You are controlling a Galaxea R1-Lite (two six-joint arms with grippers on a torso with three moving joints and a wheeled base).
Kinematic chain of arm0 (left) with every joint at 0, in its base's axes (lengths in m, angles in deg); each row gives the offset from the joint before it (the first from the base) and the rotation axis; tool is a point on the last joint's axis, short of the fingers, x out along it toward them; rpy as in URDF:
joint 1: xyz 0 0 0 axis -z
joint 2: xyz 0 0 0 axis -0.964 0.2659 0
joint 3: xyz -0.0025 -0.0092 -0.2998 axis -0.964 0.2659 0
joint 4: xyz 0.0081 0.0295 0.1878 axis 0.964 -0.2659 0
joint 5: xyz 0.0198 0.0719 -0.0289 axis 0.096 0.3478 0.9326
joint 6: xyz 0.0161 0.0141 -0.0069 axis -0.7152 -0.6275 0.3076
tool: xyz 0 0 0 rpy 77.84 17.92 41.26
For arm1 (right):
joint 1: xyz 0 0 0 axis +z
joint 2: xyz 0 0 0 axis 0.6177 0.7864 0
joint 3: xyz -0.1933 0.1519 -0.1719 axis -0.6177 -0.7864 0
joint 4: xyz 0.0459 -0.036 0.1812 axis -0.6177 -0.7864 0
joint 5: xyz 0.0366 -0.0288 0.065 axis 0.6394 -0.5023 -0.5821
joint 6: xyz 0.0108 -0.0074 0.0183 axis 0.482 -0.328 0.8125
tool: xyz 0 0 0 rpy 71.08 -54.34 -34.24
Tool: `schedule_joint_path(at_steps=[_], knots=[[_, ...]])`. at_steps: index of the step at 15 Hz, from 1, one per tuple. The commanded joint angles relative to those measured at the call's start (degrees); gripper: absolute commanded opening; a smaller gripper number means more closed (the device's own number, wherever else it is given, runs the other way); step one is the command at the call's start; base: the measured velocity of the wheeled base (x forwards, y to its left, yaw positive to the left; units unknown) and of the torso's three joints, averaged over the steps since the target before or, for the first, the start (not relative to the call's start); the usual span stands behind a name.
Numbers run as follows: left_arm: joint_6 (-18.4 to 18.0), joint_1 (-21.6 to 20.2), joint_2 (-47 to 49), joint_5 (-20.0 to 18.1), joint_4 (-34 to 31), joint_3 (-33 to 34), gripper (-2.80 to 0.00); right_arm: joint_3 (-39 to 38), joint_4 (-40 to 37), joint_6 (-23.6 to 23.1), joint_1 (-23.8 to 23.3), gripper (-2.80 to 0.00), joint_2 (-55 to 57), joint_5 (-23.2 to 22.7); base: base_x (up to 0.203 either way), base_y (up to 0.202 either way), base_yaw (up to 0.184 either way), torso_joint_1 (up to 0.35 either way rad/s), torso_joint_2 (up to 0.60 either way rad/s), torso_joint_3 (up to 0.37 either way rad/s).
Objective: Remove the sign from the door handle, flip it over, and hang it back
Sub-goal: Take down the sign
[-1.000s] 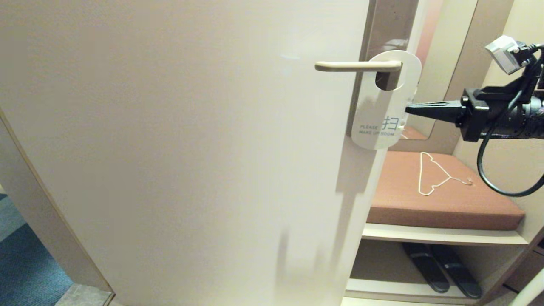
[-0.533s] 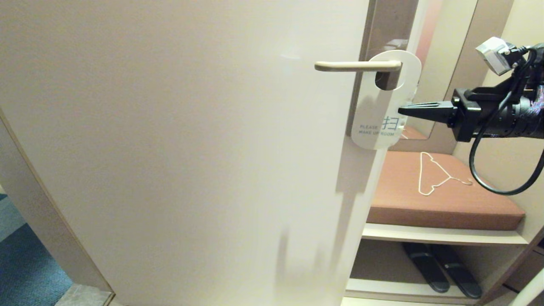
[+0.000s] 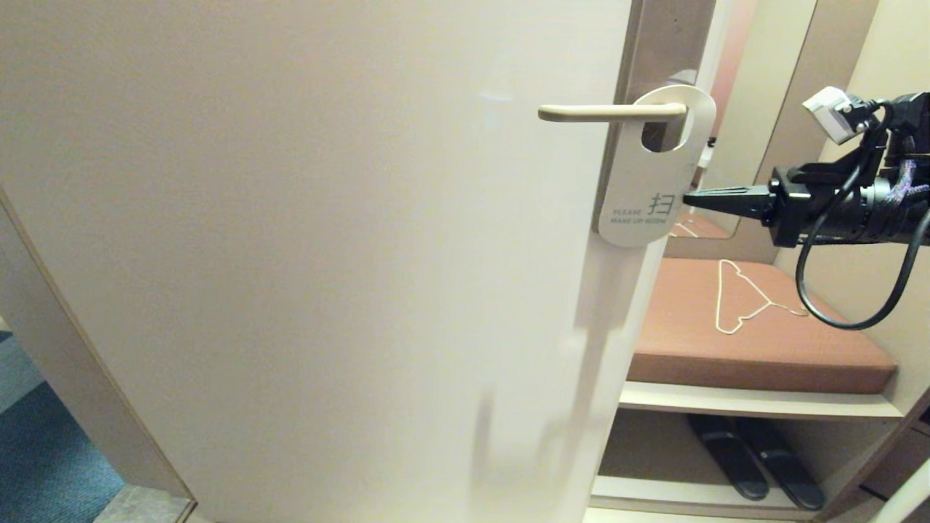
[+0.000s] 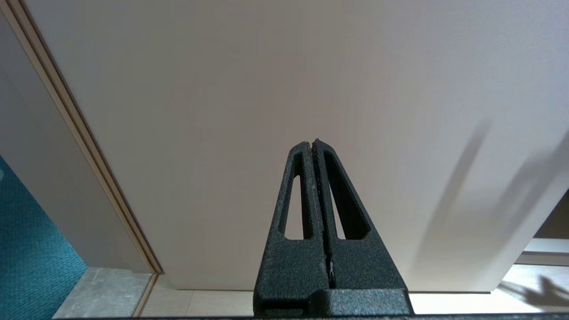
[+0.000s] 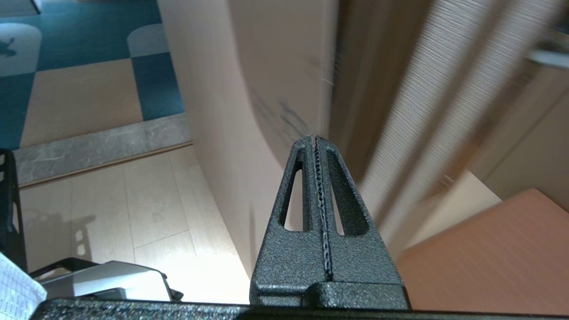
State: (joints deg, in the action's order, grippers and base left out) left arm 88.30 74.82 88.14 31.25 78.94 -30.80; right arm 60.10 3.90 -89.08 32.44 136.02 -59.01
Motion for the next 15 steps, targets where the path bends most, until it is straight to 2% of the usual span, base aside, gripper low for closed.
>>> schedule_joint_path(at_steps=[1, 11, 12, 15], knots=[[0.01, 0.02, 0.05, -0.01, 0.02, 0.0, -2.8, -0.01, -0.02, -0.12, -1.59, -2.8, -0.41, -1.02, 0.0, 0.0, 0.0, 0.0, 0.0, 0.0], [0.01, 0.02, 0.05, -0.01, 0.02, 0.0, -2.8, -1.39, -0.09, -0.12, -2.38, -2.8, -1.96, -2.43, 0.0, 0.0, 0.0, 0.0, 0.0, 0.0], [0.01, 0.02, 0.05, -0.01, 0.02, 0.0, -2.8, -2.1, -0.11, -0.12, -2.38, 0.0, -2.53, -2.43, 0.0, 0.0, 0.0, 0.0, 0.0, 0.0], [0.01, 0.02, 0.05, -0.01, 0.02, 0.0, -2.8, -3.79, -0.02, -0.21, -2.38, 0.0, -3.67, -2.52, 0.0, 0.0, 0.0, 0.0, 0.0, 0.0]])
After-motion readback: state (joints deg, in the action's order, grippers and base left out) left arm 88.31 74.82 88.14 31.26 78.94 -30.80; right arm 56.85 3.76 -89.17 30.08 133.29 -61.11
